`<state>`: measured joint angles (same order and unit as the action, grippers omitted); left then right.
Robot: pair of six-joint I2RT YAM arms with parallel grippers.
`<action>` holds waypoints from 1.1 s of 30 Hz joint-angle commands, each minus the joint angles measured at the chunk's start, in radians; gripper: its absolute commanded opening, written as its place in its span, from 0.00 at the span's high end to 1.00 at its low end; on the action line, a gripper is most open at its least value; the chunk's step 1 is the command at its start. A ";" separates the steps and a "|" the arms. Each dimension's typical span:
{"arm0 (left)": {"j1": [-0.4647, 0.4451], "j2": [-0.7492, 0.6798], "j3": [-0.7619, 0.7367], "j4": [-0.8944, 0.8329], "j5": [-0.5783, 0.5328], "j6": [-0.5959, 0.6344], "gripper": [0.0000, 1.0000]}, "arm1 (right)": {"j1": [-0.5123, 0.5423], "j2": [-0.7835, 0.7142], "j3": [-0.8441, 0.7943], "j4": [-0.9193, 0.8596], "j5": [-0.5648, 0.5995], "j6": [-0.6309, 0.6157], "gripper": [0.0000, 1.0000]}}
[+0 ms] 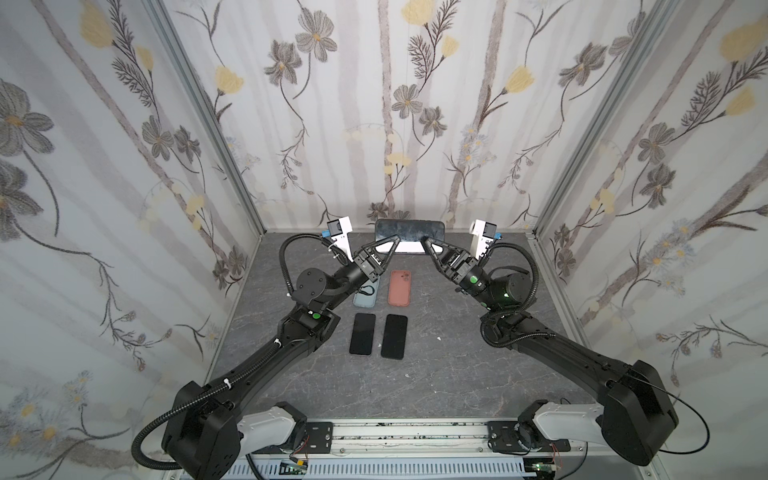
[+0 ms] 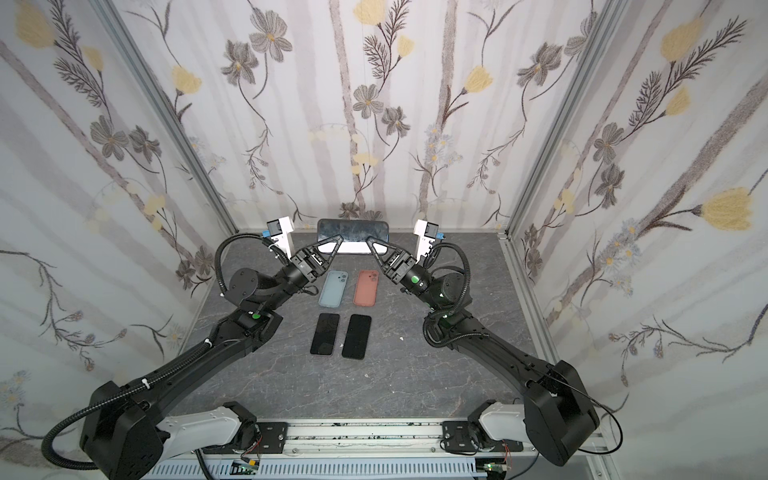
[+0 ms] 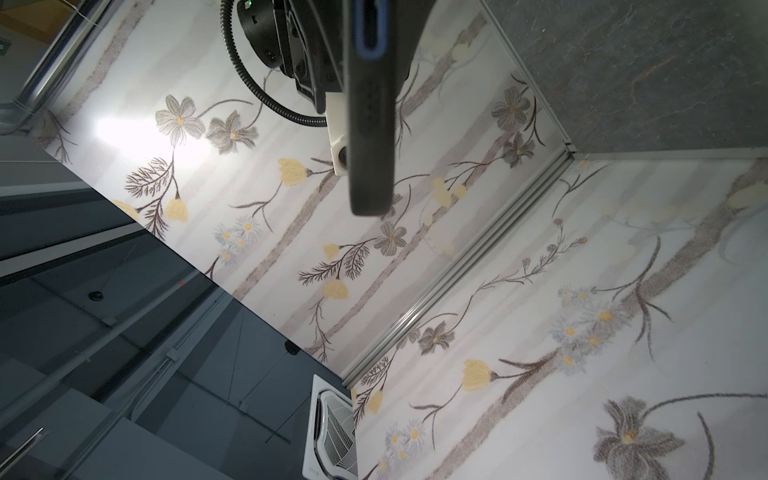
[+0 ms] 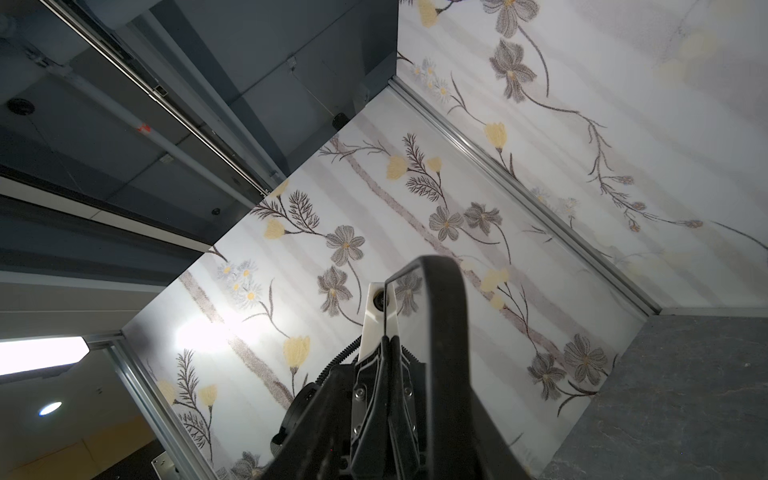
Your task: Take the phone out of the phone case
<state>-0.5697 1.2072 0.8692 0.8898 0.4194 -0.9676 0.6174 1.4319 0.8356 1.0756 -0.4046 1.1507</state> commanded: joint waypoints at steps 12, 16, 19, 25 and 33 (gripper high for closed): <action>0.005 -0.011 -0.007 0.038 0.002 0.000 1.00 | 0.001 -0.023 -0.012 0.001 -0.020 -0.010 0.63; 0.004 -0.015 -0.016 0.039 -0.001 -0.002 1.00 | 0.001 -0.011 -0.010 0.026 -0.028 0.004 0.74; 0.004 -0.017 -0.019 0.038 -0.001 0.001 1.00 | 0.000 -0.022 -0.018 0.023 -0.020 -0.007 0.82; 0.004 -0.021 -0.024 0.037 -0.002 0.015 0.86 | -0.004 -0.055 -0.027 -0.017 -0.004 -0.053 0.96; 0.027 -0.028 -0.035 0.036 0.043 0.057 0.13 | -0.052 -0.125 -0.038 -0.108 -0.013 -0.150 1.00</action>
<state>-0.5526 1.1877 0.8425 0.9043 0.4480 -0.9409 0.5823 1.3334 0.7906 0.9928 -0.4232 1.0599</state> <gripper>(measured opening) 0.853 0.122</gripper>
